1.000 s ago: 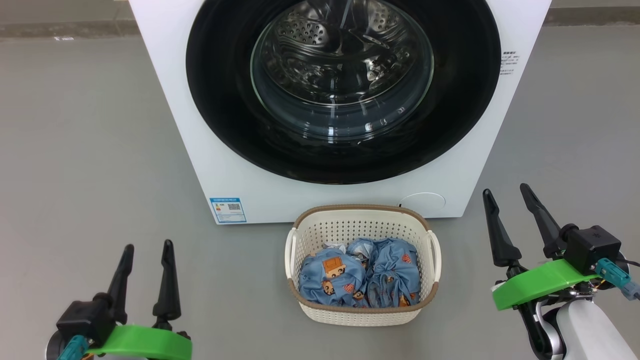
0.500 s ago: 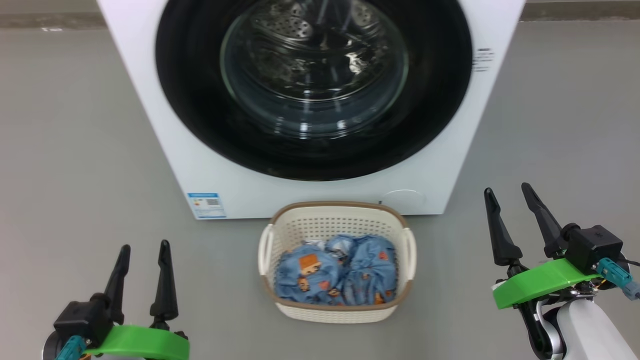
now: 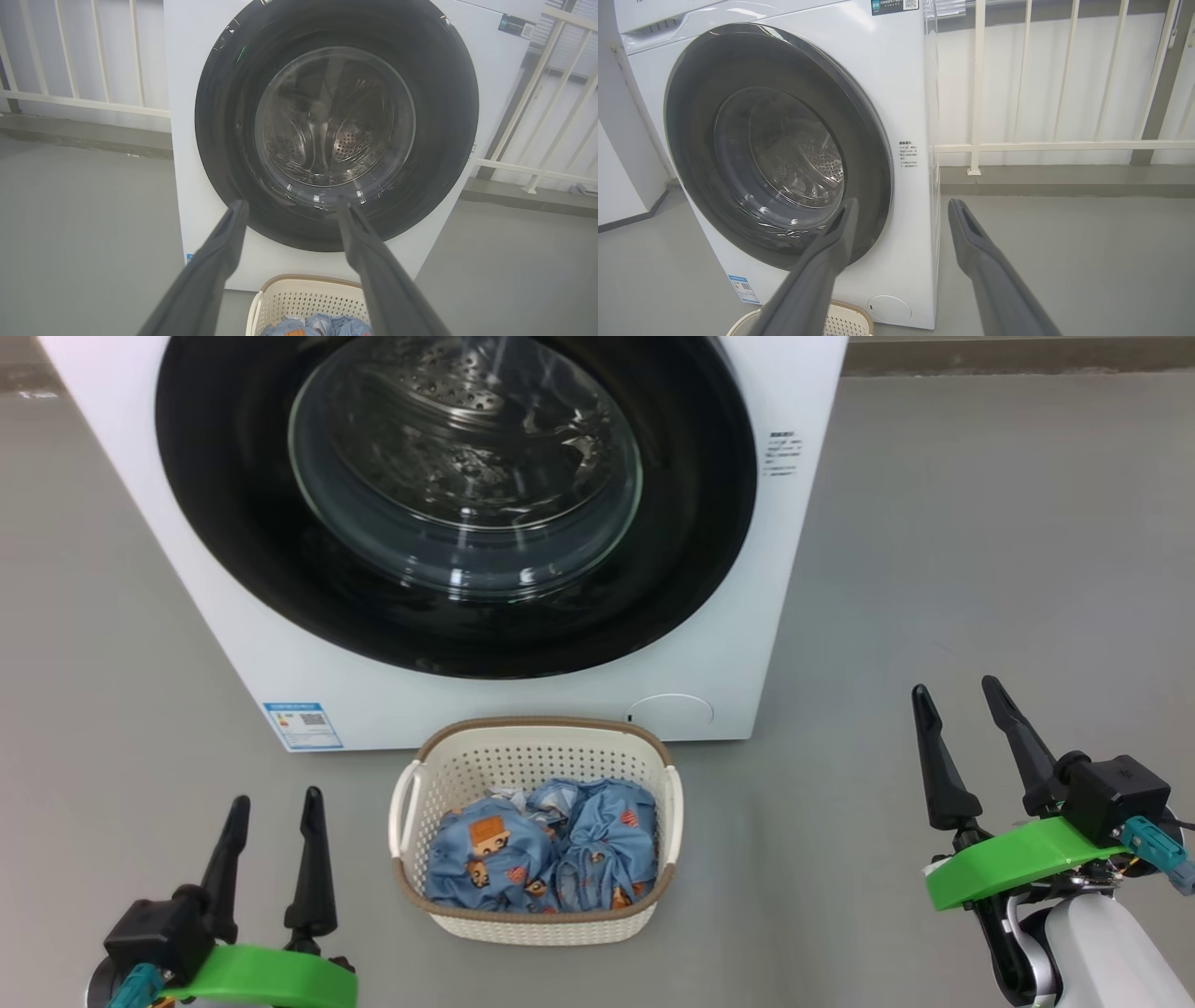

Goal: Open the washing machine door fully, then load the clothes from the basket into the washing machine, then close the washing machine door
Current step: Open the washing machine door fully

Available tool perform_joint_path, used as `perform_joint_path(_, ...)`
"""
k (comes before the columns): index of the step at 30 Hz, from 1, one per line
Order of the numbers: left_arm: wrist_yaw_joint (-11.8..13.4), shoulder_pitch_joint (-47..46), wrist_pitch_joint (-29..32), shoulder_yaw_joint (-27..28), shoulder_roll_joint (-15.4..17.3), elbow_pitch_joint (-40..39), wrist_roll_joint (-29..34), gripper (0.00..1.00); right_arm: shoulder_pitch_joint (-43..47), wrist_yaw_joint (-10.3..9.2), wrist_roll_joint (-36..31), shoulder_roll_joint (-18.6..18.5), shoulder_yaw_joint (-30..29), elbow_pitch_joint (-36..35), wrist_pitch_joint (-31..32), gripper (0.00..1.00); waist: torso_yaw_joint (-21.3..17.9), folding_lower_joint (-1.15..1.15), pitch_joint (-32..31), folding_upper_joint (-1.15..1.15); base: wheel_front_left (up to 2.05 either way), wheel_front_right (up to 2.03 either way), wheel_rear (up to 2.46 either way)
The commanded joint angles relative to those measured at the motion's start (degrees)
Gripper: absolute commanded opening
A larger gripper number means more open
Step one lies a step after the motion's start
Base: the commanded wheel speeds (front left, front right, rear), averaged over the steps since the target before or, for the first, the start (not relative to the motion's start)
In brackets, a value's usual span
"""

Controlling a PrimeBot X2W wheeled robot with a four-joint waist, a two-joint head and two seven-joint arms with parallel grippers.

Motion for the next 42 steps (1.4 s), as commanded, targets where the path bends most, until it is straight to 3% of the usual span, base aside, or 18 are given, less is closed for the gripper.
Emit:
perform_joint_path(1, -0.19, -2.45, -0.52, 1.68, 1.06, -0.88, -0.25, 1.00, -2.08, 0.01, 0.21, -0.32, 0.97, -1.28, -0.70, 1.00, -0.01, 0.00, -0.02, 0.00, 0.38, 0.38, -0.77)
perform_joint_path(42, -0.52, -2.90, -0.52, 2.28, 0.18, -2.42, 0.20, 1.00, -4.09, 0.01, 1.69, -1.61, -0.75, 1.20, -0.70, 1.00, 1.72, 0.00, 2.05, 0.00, 0.02, 0.02, -0.04)
